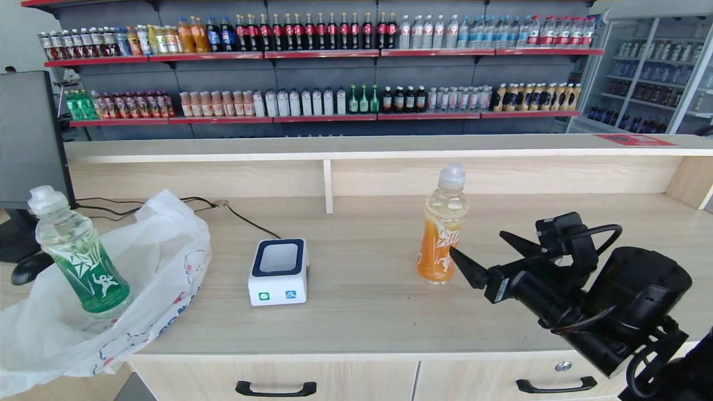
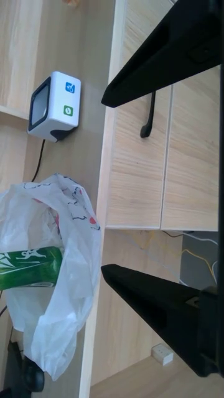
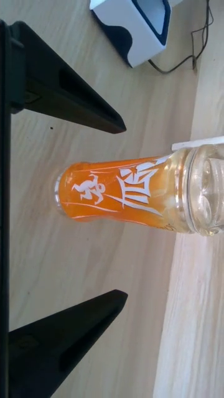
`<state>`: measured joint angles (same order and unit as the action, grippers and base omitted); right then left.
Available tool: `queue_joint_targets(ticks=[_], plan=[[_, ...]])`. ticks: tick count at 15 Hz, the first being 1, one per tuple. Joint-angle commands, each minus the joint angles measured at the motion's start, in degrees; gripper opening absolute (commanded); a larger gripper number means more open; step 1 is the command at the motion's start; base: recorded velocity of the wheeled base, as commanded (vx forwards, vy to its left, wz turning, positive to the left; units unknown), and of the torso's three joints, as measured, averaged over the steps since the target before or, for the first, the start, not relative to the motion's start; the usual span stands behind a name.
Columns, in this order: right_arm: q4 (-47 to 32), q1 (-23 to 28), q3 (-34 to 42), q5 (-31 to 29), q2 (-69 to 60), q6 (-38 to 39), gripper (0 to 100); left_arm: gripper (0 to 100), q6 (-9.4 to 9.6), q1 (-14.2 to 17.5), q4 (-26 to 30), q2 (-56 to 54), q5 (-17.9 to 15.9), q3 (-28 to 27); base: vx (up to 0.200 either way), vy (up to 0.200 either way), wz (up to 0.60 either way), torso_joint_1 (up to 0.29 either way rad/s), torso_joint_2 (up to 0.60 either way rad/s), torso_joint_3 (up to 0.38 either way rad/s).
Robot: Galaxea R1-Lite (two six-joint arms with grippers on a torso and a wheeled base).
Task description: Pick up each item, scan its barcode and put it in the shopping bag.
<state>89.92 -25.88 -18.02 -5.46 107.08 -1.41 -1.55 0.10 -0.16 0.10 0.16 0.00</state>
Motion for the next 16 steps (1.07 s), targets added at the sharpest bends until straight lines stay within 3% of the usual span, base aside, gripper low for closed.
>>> queue_joint_targets(ticks=[1, 12, 16], plan=[[0.08, 0.13, -0.97, 0.01, 1.64, 0.01, 100, 100, -0.03, -0.01, -0.02, -0.01, 0.02, 0.0, 0.0, 0.0, 0.0, 0.0, 0.0, 0.0], [0.08, 1.01, -12.04, -0.43, 10.34, -0.08, 100, 100, -0.3, 0.08, -0.02, -0.01, 0.02, 0.0, 0.0, 0.0, 0.0, 0.0, 0.0, 0.0], [0.08, 0.39, -12.83, -0.52, 12.01, -0.08, 100, 100, -0.3, 0.08, 0.07, -0.01, 0.02, 0.0, 0.0, 0.0, 0.0, 0.0, 0.0, 0.0]])
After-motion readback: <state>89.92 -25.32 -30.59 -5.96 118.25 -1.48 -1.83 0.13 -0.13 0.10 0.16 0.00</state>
